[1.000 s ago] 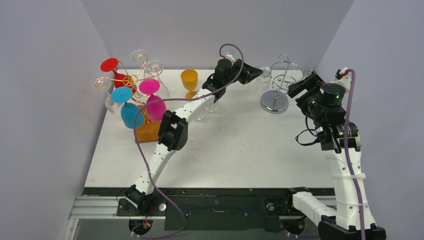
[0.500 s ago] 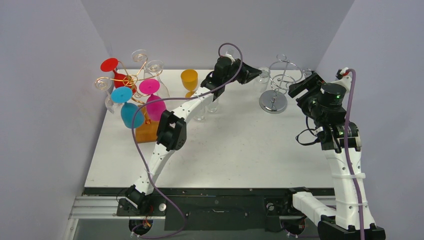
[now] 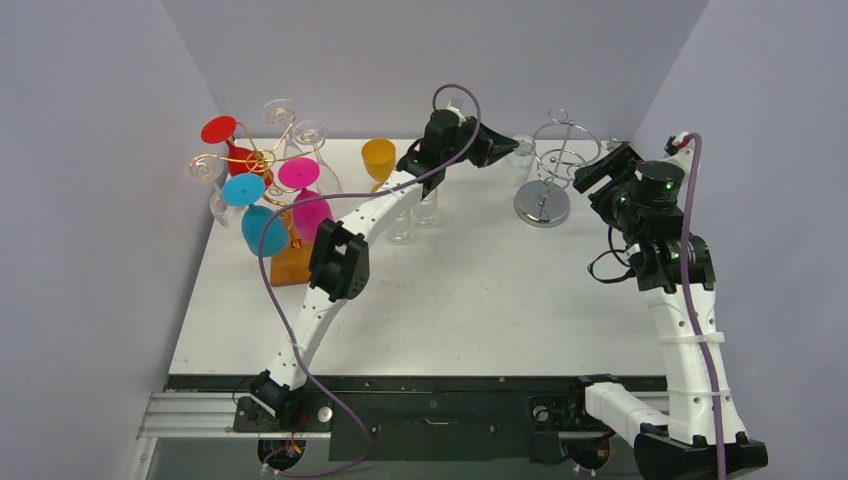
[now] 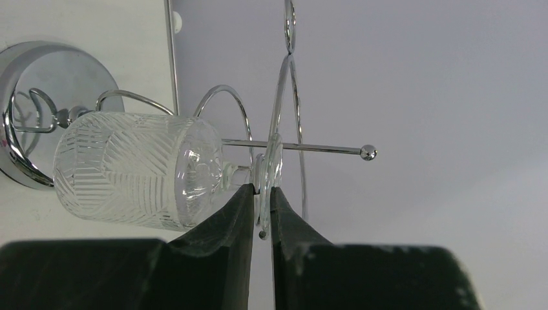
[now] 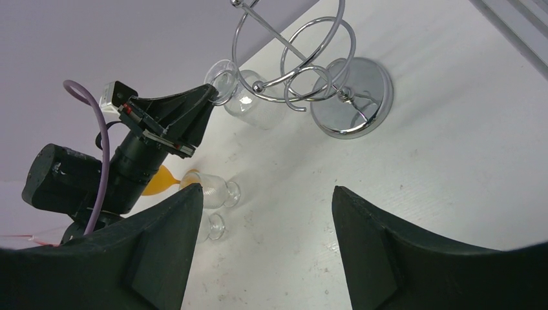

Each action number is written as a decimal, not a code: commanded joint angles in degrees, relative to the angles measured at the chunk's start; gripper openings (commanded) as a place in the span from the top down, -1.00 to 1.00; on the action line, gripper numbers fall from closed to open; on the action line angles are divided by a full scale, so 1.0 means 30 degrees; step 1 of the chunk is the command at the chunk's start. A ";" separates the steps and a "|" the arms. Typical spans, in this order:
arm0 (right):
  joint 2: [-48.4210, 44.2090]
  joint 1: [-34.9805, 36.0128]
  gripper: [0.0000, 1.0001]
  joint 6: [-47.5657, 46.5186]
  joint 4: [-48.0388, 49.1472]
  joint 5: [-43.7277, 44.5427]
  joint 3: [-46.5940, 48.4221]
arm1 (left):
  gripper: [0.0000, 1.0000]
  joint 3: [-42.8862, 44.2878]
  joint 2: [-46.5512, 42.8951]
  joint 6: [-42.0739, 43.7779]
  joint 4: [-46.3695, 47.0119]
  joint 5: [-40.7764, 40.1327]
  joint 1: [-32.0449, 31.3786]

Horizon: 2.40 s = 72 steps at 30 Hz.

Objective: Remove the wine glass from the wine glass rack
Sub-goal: Adjust the wine rack at the center of the board.

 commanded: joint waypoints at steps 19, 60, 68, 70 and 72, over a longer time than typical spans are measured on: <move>0.2562 -0.1297 -0.37 -0.1251 0.0998 -0.1018 0.0204 | 1.00 0.0319 -0.2111 0.0328 0.1423 0.0625 0.0372; 0.2410 -0.2388 -0.36 -0.1388 0.1053 -0.1872 -0.0531 | 0.47 0.0369 -0.1100 0.0339 0.1130 0.0835 -0.0129; 0.2336 -0.2470 -0.36 -0.1384 0.1060 -0.1937 -0.0596 | 0.42 0.0111 -0.1071 0.0350 0.1167 0.0850 -0.0133; 0.2312 -0.2494 -0.36 -0.1398 0.1060 -0.1953 -0.0606 | 0.41 0.0080 -0.1024 0.0341 0.1143 0.0826 -0.0133; 0.2305 -0.2515 -0.36 -0.1385 0.1086 -0.1966 -0.0657 | 0.39 0.0029 -0.0967 0.0339 0.1136 0.0831 -0.0133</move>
